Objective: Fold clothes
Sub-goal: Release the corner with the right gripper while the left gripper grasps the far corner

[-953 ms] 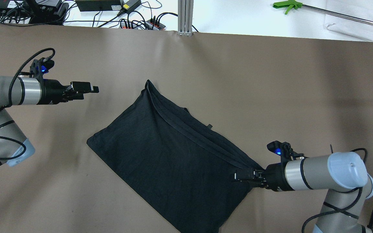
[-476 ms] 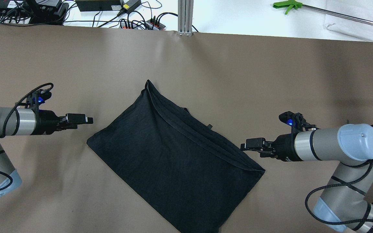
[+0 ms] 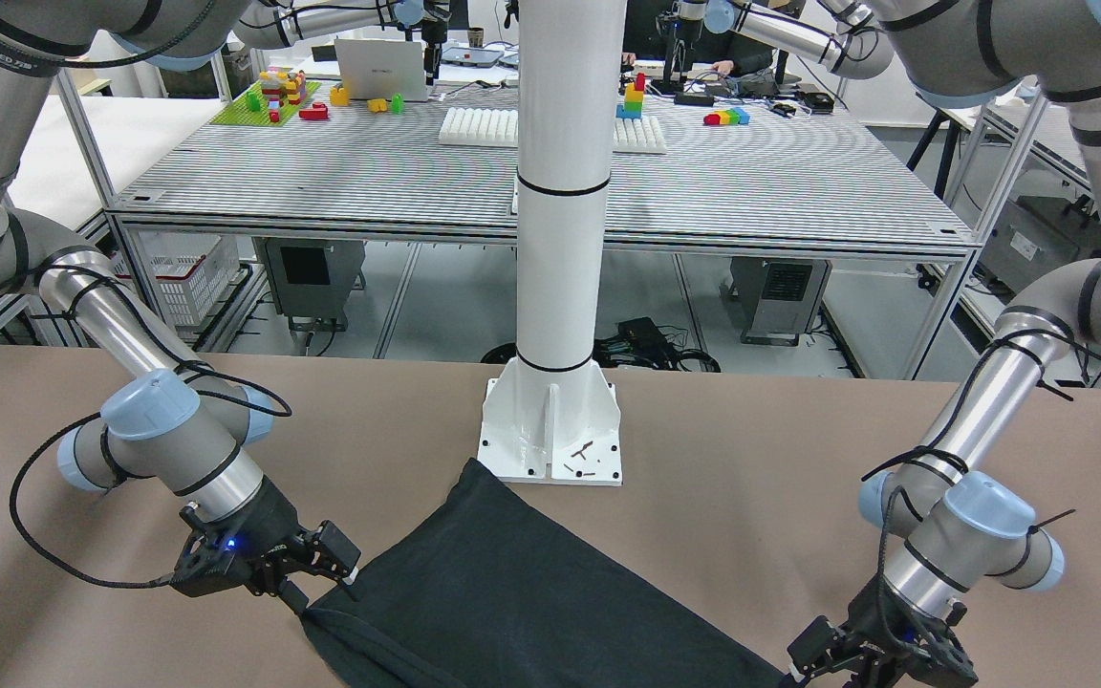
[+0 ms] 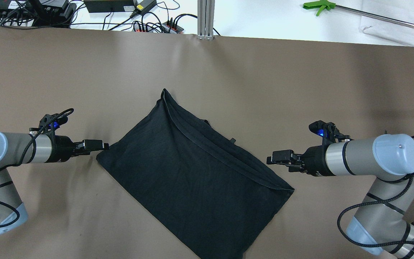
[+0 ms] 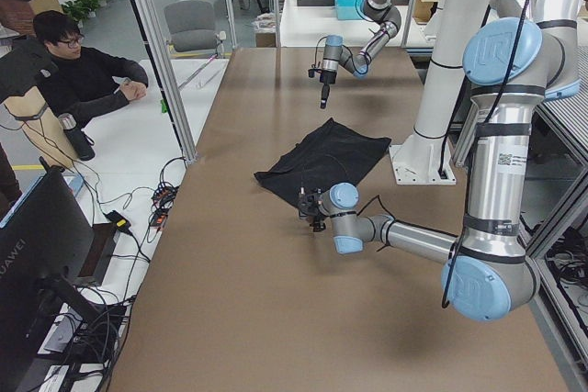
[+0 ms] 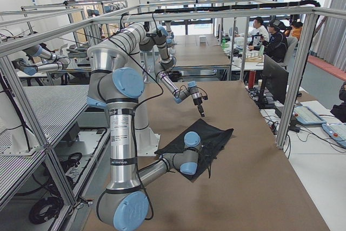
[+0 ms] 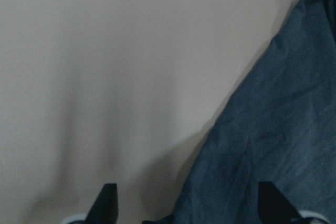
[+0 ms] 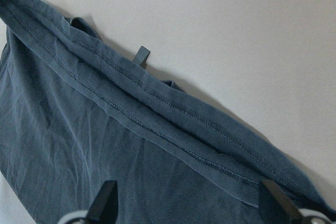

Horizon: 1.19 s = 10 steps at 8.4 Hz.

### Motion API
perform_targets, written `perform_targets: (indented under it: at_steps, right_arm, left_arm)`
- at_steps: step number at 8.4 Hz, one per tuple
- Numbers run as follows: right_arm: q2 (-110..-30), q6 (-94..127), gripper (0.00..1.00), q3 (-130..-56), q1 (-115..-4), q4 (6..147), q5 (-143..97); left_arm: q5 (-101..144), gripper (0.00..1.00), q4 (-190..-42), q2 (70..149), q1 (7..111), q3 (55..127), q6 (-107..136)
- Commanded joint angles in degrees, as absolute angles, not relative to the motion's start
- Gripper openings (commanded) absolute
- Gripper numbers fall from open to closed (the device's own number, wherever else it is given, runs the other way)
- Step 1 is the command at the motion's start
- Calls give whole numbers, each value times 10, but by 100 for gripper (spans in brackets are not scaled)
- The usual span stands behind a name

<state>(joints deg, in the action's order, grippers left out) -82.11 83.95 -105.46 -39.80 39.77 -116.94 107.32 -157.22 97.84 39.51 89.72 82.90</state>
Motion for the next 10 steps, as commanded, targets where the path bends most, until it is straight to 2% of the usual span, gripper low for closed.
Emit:
perform_targets:
  at_steps: [1, 2, 3, 4, 6, 7, 8, 10]
  right_arm:
    - [-821, 839, 94, -1055, -398, 398, -1170]
    - [-821, 839, 94, -1055, -398, 397, -1170]
    - [-821, 839, 94, -1055, -398, 397, -1170]
    - [-822, 839, 94, -1055, -398, 397, -1169]
    - [-821, 839, 94, -1055, -398, 397, -1168]
    - [-821, 839, 94, -1055, -398, 397, -1167]
    - [-822, 839, 94, -1054, -398, 398, -1167]
    - [-823, 839, 94, -1054, -399, 397, -1167]
  left_arm:
    - [1056, 94, -1570, 976, 373, 897, 829]
    - [1051, 94, -1570, 976, 368, 896, 829]
    - [1052, 89, -1570, 976, 368, 896, 829]
    - [1052, 74, -1570, 976, 368, 898, 829]
    - [1050, 22, -1571, 976, 367, 901, 829]
    - [1050, 3, -1572, 976, 360, 903, 829]
    - [1057, 0, -1572, 979, 357, 903, 830]
    - [1084, 0, -1570, 976, 364, 925, 830]
